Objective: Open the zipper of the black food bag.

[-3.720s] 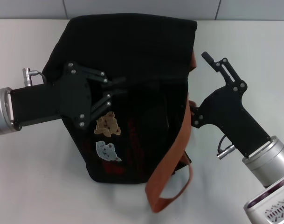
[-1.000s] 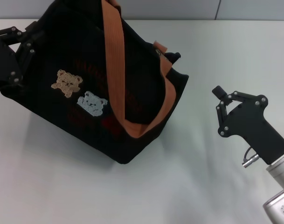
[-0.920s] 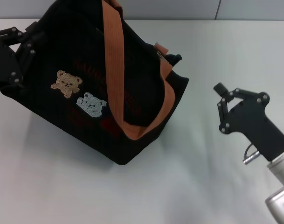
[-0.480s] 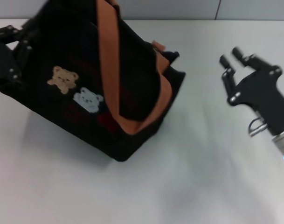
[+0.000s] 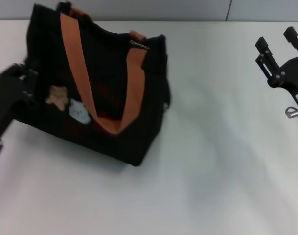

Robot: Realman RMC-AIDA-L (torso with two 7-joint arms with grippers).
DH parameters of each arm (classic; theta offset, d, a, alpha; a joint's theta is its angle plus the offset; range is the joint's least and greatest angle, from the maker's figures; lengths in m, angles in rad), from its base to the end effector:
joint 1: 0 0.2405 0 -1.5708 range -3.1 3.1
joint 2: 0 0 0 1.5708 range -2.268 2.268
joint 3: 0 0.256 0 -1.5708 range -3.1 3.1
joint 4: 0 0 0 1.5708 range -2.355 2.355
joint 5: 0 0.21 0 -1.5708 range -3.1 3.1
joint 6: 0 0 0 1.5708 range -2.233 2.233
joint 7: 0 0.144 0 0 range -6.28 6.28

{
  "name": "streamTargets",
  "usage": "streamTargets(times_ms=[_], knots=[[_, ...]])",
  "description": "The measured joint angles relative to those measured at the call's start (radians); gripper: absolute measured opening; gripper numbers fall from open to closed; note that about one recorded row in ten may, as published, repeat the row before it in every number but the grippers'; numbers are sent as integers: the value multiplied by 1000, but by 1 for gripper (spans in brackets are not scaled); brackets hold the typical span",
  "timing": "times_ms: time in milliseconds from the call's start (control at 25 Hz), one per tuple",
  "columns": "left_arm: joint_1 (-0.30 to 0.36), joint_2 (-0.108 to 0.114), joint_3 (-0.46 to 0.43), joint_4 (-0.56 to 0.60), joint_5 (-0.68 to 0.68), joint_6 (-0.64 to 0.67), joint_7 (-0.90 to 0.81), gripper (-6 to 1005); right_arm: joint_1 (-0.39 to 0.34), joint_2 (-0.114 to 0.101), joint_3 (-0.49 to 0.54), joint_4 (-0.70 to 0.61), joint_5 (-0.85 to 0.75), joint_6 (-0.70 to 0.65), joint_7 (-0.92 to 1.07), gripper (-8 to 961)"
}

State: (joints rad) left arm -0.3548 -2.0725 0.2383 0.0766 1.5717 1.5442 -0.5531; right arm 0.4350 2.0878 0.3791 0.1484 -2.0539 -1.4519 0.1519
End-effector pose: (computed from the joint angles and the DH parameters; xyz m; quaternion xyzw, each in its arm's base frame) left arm -0.3276 0.2746 -0.0011 -0.7525 -0.2076 -0.4102 0.4715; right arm 0.2857 0.3030 -0.0316 -0.7382 0.1303 0.3866 0.5372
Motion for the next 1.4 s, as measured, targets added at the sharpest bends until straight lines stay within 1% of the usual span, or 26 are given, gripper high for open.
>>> streamTargets(times_ms=[120, 200, 280, 320, 360, 440, 480, 520, 560, 600, 640, 680, 720, 760, 840, 880, 920, 960, 1040, 1080, 1120, 1160, 1200, 1240, 1280, 1400], knots=[[-24, -1, 14, -59, 16, -10, -3, 228, 19, 0, 16, -5, 0, 29, 17, 640], [-42, -1, 34, -83, 30, -6, -15, 230, 22, 0, 16, -5, 0, 33, 22, 658], [-55, -1, 51, -93, 34, 4, -23, 271, 26, -1, 16, -5, 0, 36, 37, 675], [-54, 1, 59, -82, 35, 25, -37, 291, 27, -4, 14, -13, -1, 34, 85, 684], [-54, 1, 59, -82, 35, 25, -37, 311, 27, -4, 14, -13, -1, 34, 85, 684], [-38, 5, 60, -32, 36, 54, -100, 352, 30, -7, 4, -45, -12, 16, 181, 684], [-26, 9, 60, 11, 35, 68, -156, 372, 32, -8, -4, -70, -22, 1, 235, 684], [-2, 12, 71, 118, 36, 97, -293, 392, 41, -13, -41, -157, -59, -62, 385, 684], [-2, 12, 71, 118, 36, 97, -293, 412, 41, -13, -41, -157, -59, -62, 385, 684], [14, 17, 84, 182, 36, 115, -354, 433, 45, -16, -69, -206, -85, -109, 460, 684], [21, 20, 93, 205, 35, 128, -381, 453, 49, -21, -102, -247, -105, -160, 516, 684], [45, 38, 125, 270, 36, 172, -435, 494, 51, -29, -153, -293, -125, -234, 570, 684], [69, 70, 175, 315, 36, 252, -473, 534, 52, -43, -259, -351, -141, -363, 620, 684], [80, 90, 208, 332, 37, 300, -482, 575, 52, -43, -259, -351, -141, -363, 620, 684], [98, 131, 278, 357, 43, 388, -491, 656, 54, -61, -396, -399, -143, -482, 656, 684], [106, 152, 327, 370, 45, 429, -492, 697, 57, -69, -468, -421, -143, -527, 671, 684], [114, 173, 395, 388, 52, 456, -495, 725, 63, -78, -548, -439, -143, -572, 689, 684], [114, 173, 395, 388, 52, 456, -495, 753, 73, -82, -620, -449, -143, -596, 699, 684], [113, 174, 413, 397, 68, 453, -497, 810, 84, -82, -689, -457, -143, -611, 705, 684], [108, 172, 423, 402, 86, 449, -499, 838, 91, -77, -711, -459, -143, -611, 706, 684], [84, 154, 427, 406, 159, 443, -497, 838, 102, -63, -738, -465, -143, -603, 706, 684], [76, 149, 426, 407, 175, 442, -497, 837, 102, -63, -738, -465, -143, -603, 706, 684], [67, 142, 424, 408, 198, 438, -496, 837, 106, -55, -745, -469, -143, -598, 706, 684], [67, 142, 424, 408, 198, 438, -496, 837, 110, -47, -750, -472, -143, -593, 707, 684], [55, 128, 421, 413, 222, 431, -496, 837, 112, -43, -752, -475, -143, -591, 707, 684], [46, 123, 421, 415, 226, 430, -500, 838, 117, -36, -754, -479, -143, -588, 714, 684]])
